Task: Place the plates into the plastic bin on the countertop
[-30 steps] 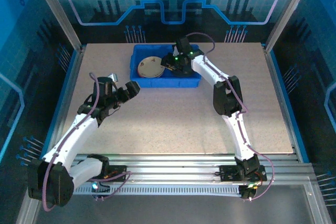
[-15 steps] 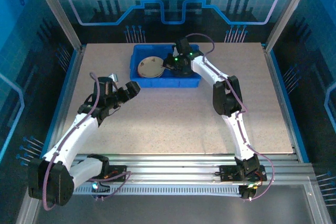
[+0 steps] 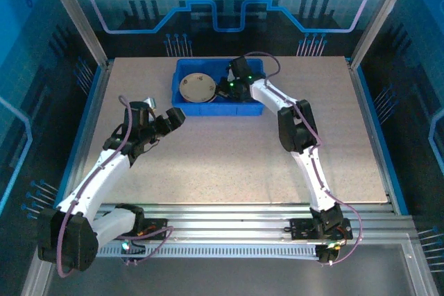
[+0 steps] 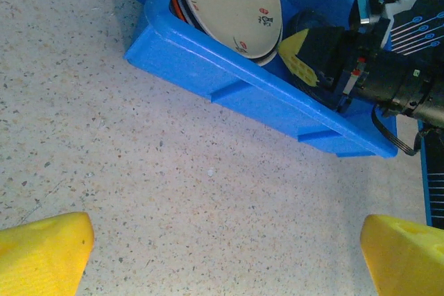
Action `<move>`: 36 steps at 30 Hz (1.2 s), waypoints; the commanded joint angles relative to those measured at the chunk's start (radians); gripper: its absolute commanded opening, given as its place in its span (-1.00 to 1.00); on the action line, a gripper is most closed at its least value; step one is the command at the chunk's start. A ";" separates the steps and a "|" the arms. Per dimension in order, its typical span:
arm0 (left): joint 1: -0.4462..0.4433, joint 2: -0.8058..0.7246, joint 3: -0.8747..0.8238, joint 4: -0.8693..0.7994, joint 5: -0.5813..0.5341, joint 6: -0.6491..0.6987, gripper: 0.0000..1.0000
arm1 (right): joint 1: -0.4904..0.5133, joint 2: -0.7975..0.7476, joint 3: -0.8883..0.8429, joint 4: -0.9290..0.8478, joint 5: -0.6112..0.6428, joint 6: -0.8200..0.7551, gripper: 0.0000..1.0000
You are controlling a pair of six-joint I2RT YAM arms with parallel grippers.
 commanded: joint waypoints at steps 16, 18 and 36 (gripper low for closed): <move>-0.019 0.035 -0.013 0.088 -0.103 0.075 0.98 | -0.050 -0.846 -0.667 0.150 0.190 -0.304 -0.37; -0.060 0.032 -0.012 0.105 -0.191 0.110 0.98 | -0.052 -0.958 -0.795 0.162 0.240 -0.334 0.27; -0.150 -0.127 -0.380 0.612 -0.687 0.498 0.99 | 0.159 -1.555 -1.610 0.519 0.756 -0.614 0.99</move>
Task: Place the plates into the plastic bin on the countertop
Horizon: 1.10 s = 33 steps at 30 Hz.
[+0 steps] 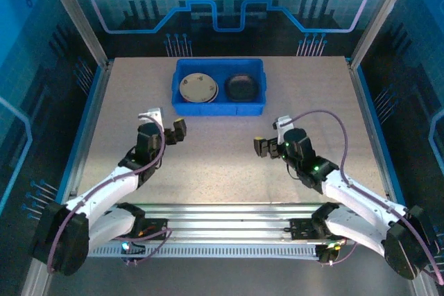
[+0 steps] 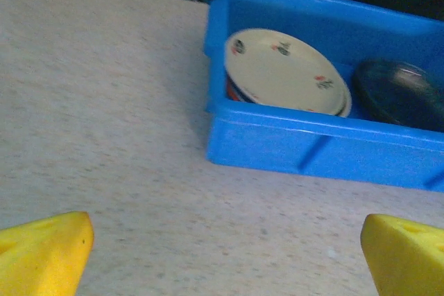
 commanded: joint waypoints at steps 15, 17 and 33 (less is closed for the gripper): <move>0.360 0.436 -0.137 0.746 0.016 0.108 0.99 | -0.124 0.015 0.036 0.017 0.202 -0.151 0.99; 0.357 0.395 -0.121 0.638 0.039 0.094 0.99 | -0.170 0.001 0.037 -0.003 0.263 -0.183 0.99; 0.328 0.539 -0.093 0.754 0.177 0.199 0.99 | -0.466 0.525 -0.214 1.058 -0.003 -0.264 0.99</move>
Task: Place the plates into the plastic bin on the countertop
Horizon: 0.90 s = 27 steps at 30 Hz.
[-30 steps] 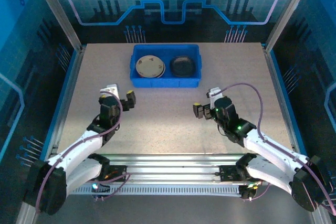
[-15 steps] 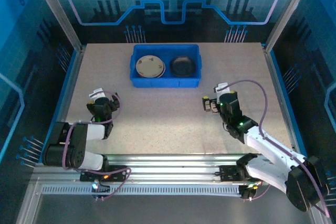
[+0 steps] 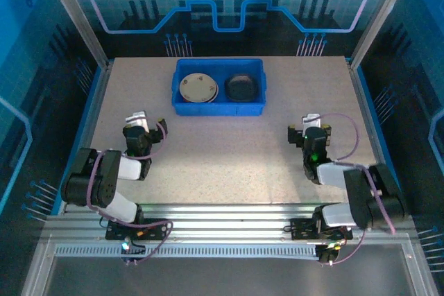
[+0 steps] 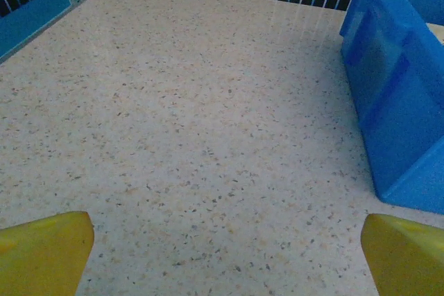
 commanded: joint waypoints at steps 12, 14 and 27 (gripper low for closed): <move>-0.012 0.011 0.065 -0.025 0.029 0.037 0.99 | -0.047 0.113 0.100 0.120 -0.174 -0.022 0.99; -0.012 0.010 0.065 -0.025 0.029 0.038 0.99 | -0.048 0.113 0.102 0.120 -0.175 -0.019 0.99; -0.012 0.010 0.065 -0.024 0.029 0.038 0.99 | -0.060 0.112 0.109 0.102 -0.208 -0.013 0.99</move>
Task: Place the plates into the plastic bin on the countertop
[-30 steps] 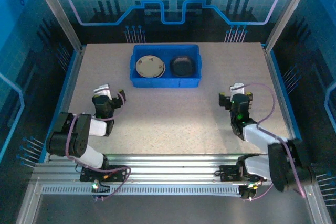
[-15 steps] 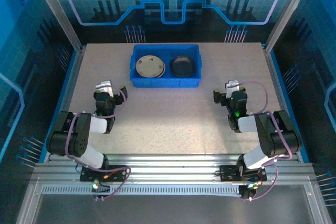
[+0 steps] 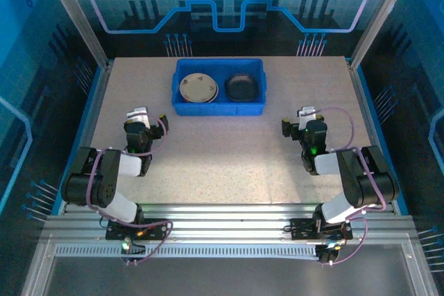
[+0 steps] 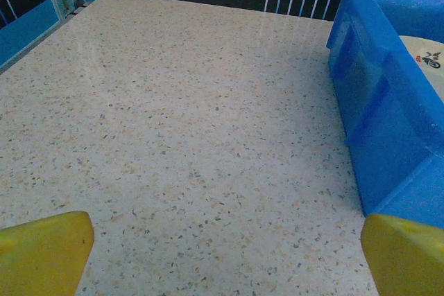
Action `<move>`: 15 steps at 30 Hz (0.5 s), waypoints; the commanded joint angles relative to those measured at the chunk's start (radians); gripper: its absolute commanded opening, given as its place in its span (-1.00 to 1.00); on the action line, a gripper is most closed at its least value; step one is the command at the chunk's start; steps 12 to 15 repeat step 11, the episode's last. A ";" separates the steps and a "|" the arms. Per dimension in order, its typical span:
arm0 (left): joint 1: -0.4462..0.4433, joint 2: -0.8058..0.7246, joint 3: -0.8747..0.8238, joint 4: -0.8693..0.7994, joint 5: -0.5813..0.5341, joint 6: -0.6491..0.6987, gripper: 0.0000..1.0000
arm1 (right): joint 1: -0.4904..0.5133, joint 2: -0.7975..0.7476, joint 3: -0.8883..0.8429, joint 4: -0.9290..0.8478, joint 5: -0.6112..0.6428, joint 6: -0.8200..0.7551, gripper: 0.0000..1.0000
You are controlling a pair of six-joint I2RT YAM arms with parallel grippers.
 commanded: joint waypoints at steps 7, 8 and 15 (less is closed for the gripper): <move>-0.007 0.009 0.018 0.007 0.014 0.026 0.99 | -0.059 -0.002 0.043 -0.039 -0.204 -0.008 0.99; -0.008 0.008 0.018 0.007 0.015 0.027 0.99 | -0.058 -0.003 0.043 -0.034 -0.202 -0.009 0.99; -0.008 0.008 0.018 0.006 0.014 0.026 0.99 | -0.057 -0.004 0.037 -0.028 -0.203 -0.010 0.99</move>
